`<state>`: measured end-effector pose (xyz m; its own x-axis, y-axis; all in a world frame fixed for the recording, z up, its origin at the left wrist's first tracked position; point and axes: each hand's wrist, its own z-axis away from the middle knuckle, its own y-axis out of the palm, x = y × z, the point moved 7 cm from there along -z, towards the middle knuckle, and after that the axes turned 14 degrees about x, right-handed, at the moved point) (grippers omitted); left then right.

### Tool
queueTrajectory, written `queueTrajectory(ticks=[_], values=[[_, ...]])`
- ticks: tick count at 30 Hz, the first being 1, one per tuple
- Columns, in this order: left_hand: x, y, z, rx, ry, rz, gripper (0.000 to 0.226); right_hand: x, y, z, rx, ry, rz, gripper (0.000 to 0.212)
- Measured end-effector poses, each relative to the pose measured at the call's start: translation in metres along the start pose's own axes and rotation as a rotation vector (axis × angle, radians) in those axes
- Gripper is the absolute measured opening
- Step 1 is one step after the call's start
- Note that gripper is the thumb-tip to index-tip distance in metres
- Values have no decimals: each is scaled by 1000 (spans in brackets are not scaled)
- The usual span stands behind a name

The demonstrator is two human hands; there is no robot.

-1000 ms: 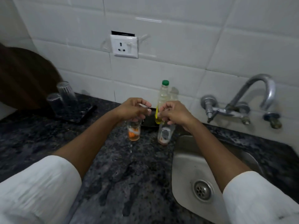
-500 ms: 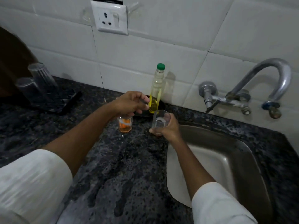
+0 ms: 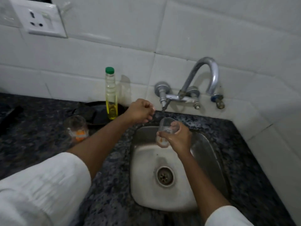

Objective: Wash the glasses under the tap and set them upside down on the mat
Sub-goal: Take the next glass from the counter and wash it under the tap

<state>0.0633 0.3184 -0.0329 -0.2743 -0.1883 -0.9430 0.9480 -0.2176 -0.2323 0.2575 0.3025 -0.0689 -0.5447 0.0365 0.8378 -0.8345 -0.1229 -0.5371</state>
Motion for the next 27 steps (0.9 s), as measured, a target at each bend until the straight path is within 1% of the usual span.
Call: queueTrajectory(ticks=[3, 4, 7, 10, 11, 13, 17, 19, 22, 27], values=[[-20, 26, -23, -143, 13, -224, 23, -9, -44, -4, -56, 30, 43, 54], [-26, 31, -26, -200, 13, -275, 28, -7, -56, -6, -66, 26, 52, 52], [-29, 39, -35, -382, 10, -300, 50, 0, -76, -12, -41, -3, 63, 49], [-31, 39, -40, -472, 7, -323, 61, 2, -84, -17, -27, -26, 65, 53], [-33, 40, -40, -484, 7, -335, 63, 3, -84, -18, -25, -34, 57, 55], [-37, 40, -35, -497, 18, -273, 57, 3, -83, -20, -14, -42, 49, 56], [-20, 34, -35, -547, 4, -2, 49, 6, -81, -20, 5, -70, 58, 53], [-10, 32, -40, -534, -7, 103, 46, 7, -82, -19, 12, -78, 60, 52], [-4, 32, -43, -505, -26, 177, 45, 7, -81, -17, 12, -74, 61, 53], [-2, 31, -46, -490, -49, 202, 42, 7, -82, -14, 20, -55, 47, 50]])
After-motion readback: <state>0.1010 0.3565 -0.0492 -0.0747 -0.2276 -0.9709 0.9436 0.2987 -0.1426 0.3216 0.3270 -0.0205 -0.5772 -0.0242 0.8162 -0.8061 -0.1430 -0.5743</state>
